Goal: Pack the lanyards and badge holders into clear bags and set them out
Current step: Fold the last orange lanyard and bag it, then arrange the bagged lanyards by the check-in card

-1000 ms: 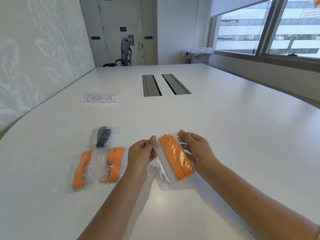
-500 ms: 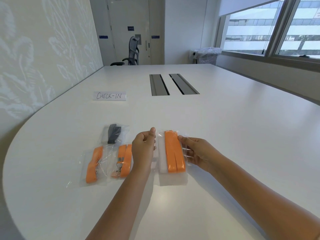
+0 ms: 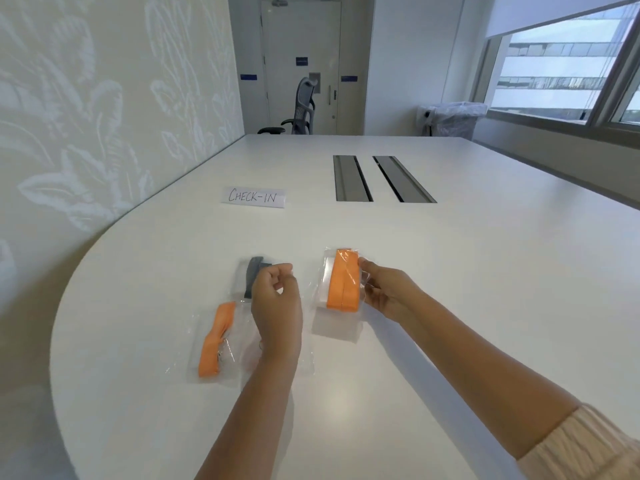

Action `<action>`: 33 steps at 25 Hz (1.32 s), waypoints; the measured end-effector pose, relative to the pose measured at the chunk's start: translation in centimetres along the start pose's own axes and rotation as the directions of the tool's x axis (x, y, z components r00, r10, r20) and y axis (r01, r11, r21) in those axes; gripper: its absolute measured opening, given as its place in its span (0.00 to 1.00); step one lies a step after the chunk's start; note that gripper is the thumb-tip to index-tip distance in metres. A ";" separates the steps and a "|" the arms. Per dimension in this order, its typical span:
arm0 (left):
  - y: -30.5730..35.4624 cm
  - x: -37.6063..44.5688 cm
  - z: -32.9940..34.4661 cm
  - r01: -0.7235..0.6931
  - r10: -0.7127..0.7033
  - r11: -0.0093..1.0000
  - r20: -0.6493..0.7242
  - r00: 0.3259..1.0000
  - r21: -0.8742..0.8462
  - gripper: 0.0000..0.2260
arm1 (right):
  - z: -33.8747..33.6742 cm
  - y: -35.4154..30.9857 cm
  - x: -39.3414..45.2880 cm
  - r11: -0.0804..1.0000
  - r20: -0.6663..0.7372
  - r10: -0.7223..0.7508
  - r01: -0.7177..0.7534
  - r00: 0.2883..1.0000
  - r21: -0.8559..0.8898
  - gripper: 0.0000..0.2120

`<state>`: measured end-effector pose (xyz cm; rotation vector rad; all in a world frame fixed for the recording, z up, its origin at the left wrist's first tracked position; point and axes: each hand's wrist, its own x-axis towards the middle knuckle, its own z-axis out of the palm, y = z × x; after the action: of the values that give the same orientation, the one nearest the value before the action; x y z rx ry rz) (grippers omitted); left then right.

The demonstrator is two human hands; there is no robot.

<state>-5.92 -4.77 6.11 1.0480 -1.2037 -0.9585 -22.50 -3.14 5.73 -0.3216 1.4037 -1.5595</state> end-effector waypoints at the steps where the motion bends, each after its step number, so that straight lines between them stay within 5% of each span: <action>1: 0.0 0.3 -0.1 -0.006 0.006 1.000 -0.022 1.000 -0.008 0.06 | 0.6 -0.1 0.9 1.000 -0.012 -0.001 0.001 1.000 -0.002 0.07; 4: -0.4 -0.6 0.2 0.011 -0.011 1.000 0.019 1.000 0.028 0.09 | 2.7 0.4 3.3 0.999 -0.064 0.014 -0.017 0.998 -0.041 0.12; 14: -0.4 0.6 -1.1 0.002 -0.001 0.996 -0.004 1.000 0.092 0.08 | 4.3 0.5 6.2 0.921 0.069 -0.042 0.066 0.997 -0.385 0.24; 17: 0.7 3.6 -3.0 -0.003 0.008 0.945 -0.014 1.000 0.326 0.02 | 2.7 -0.5 4.9 0.893 0.135 0.034 0.031 0.990 -0.449 0.28; 19: 0.8 6.6 -4.6 0.042 -0.064 0.878 0.029 0.998 0.477 0.10 | 2.0 -0.9 4.4 0.837 0.174 0.089 0.021 0.981 -0.546 0.28; 22: 0.4 10.5 -6.3 0.234 -0.391 0.729 0.110 0.914 0.643 0.24 | 2.2 -1.4 3.8 0.771 0.203 0.122 0.036 0.971 -0.636 0.26; 24: -0.5 12.2 -7.0 0.228 -0.509 0.622 0.166 0.845 0.749 0.26 | 3.0 -1.3 3.5 0.762 0.206 0.133 0.033 0.969 -0.647 0.21; 30: -2.2 14.6 -6.3 0.128 -0.603 0.622 0.368 0.708 0.772 0.23 | 4.5 -0.8 3.1 0.583 0.100 0.077 0.037 0.992 -0.812 0.25; 33: -2.9 15.0 -5.0 -0.044 -0.565 0.554 0.414 0.714 0.831 0.23 | 5.1 -0.7 3.4 0.509 0.063 0.064 0.022 0.996 -0.861 0.27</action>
<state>0.78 -19.35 6.71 1.7571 -2.2570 -1.0885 -20.72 -8.98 6.51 -0.9580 2.0305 -0.6575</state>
